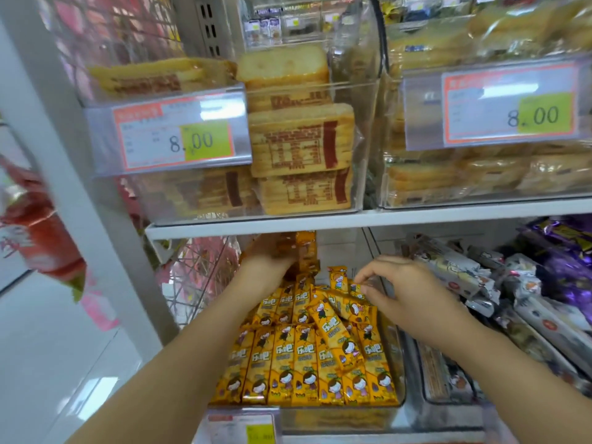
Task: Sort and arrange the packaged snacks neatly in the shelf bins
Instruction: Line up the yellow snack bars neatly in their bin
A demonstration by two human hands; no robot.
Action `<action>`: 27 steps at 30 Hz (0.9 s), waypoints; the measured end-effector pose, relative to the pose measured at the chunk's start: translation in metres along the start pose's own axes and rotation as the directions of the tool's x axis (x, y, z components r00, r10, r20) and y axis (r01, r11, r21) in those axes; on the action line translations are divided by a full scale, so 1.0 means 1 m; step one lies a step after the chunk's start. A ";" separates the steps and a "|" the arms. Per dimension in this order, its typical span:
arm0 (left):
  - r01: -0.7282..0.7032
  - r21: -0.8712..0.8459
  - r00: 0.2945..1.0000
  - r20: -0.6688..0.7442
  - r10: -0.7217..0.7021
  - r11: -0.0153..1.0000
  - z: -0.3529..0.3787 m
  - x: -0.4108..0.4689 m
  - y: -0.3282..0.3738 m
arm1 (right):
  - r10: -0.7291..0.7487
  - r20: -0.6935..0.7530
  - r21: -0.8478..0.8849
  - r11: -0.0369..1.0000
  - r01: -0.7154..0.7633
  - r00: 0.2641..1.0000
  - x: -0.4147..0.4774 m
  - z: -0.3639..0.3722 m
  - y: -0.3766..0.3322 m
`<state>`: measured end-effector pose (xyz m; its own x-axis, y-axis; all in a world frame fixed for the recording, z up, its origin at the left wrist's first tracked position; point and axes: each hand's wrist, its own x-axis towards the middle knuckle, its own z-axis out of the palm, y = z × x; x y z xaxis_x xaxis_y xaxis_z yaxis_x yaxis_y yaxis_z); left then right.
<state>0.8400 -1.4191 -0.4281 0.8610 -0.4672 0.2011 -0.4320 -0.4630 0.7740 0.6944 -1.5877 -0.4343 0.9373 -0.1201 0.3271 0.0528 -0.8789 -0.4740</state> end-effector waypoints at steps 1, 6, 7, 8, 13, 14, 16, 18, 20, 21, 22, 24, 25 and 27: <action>-0.014 0.013 0.999 -0.029 0.014 1.000 -0.008 -0.010 -0.001 | 0.002 0.013 -0.014 1.000 -0.002 1.000 0.000 0.001 -0.004; -0.073 -0.126 0.997 -0.010 0.072 0.989 -0.044 -0.047 -0.002 | -0.041 0.036 0.091 0.995 0.038 0.999 0.005 0.012 -0.038; -0.086 -0.176 0.995 0.024 0.092 0.981 -0.048 -0.053 -0.002 | -0.031 0.047 0.152 0.988 0.024 0.998 0.008 0.016 -0.049; -0.094 -0.208 0.993 0.048 0.106 0.974 -0.052 -0.058 -0.003 | -0.011 0.057 0.217 0.976 -0.002 0.998 0.011 0.020 -0.059; -0.144 -0.207 0.984 0.070 0.162 0.968 -0.063 -0.081 -0.003 | -0.008 0.010 0.443 0.897 0.003 1.000 0.025 0.040 -0.100; -0.156 -0.191 0.983 0.071 0.172 0.969 -0.066 -0.086 -0.002 | -0.011 -0.002 0.425 0.905 0.011 1.000 0.026 0.042 -0.104; -0.176 -0.156 0.981 0.051 0.186 0.972 -0.071 -0.096 -0.001 | 0.024 -0.022 0.405 0.914 -0.013 0.999 0.029 0.047 -0.108; -0.163 -0.115 0.986 0.028 0.167 0.980 -0.078 -0.108 -0.004 | 0.077 -0.057 0.357 0.933 -0.051 0.995 0.034 0.052 -0.106; -0.154 -0.131 0.987 0.025 0.159 0.979 -0.084 -0.124 -0.009 | 0.115 -0.062 0.304 0.948 -0.091 0.991 0.044 0.059 -0.103; -0.153 -0.152 0.987 0.020 0.158 0.976 -0.085 -0.132 -0.012 | 0.124 -0.047 0.295 0.950 -0.105 0.991 0.050 0.064 -0.102; -0.147 -0.175 0.988 0.011 0.151 0.974 -0.086 -0.140 -0.015 | 0.127 -0.031 0.281 0.953 -0.114 0.991 0.058 0.069 -0.102; -0.115 -0.210 0.993 0.009 0.119 0.971 -0.085 -0.154 -0.023 | 0.109 -0.003 0.200 0.974 -0.107 0.994 0.072 0.080 -0.105; -0.097 -0.214 0.995 0.018 0.103 0.972 -0.085 -0.158 -0.028 | 0.090 0.027 0.150 0.984 -0.093 0.996 0.078 0.086 -0.105; -0.079 -0.195 0.996 0.028 0.086 0.978 -0.084 -0.162 -0.035 | 0.077 0.148 0.060 0.994 -0.087 0.986 0.087 0.099 -0.104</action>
<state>0.7383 -1.2640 -0.4368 0.8125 -0.5266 0.2500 -0.4380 -0.2685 0.8580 0.8048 -1.4613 -0.4369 0.9792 -0.1181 0.1648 -0.0085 -0.8359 -0.5488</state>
